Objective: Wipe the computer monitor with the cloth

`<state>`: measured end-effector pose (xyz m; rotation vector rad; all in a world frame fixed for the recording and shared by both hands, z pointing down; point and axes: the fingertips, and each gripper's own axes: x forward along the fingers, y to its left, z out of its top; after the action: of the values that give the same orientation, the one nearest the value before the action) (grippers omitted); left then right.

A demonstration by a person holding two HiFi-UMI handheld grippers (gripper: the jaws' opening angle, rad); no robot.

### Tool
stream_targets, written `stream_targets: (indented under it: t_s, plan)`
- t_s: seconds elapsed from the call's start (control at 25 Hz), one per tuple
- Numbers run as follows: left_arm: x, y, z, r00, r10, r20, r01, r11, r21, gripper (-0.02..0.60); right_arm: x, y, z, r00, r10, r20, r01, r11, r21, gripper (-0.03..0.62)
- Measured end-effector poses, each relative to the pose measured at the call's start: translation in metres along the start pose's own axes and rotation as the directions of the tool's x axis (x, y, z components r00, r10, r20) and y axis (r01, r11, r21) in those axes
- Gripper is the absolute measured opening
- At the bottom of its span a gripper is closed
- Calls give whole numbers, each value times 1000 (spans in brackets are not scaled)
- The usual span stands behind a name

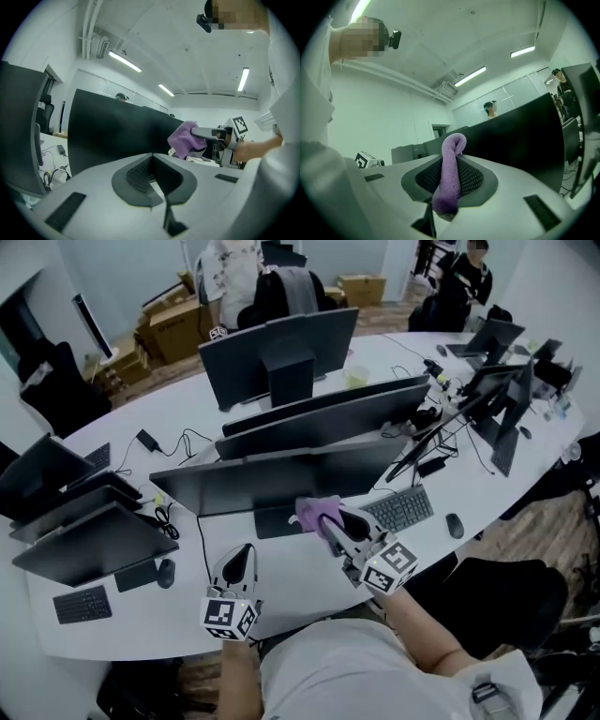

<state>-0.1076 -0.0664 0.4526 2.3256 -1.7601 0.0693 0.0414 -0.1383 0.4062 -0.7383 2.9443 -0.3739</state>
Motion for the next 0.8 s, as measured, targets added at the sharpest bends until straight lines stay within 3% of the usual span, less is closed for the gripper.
stream_targets:
  t_s: [0.4, 0.8]
  plan:
    - [-18, 0, 33, 992, 98, 77, -100, 995, 14, 1, 32, 23, 71, 982, 142, 125, -136, 989, -53, 86]
    - [-59, 6, 27, 972, 224, 68, -226, 973, 34, 0, 66, 19, 116, 972, 160, 169, -145, 984, -99, 87]
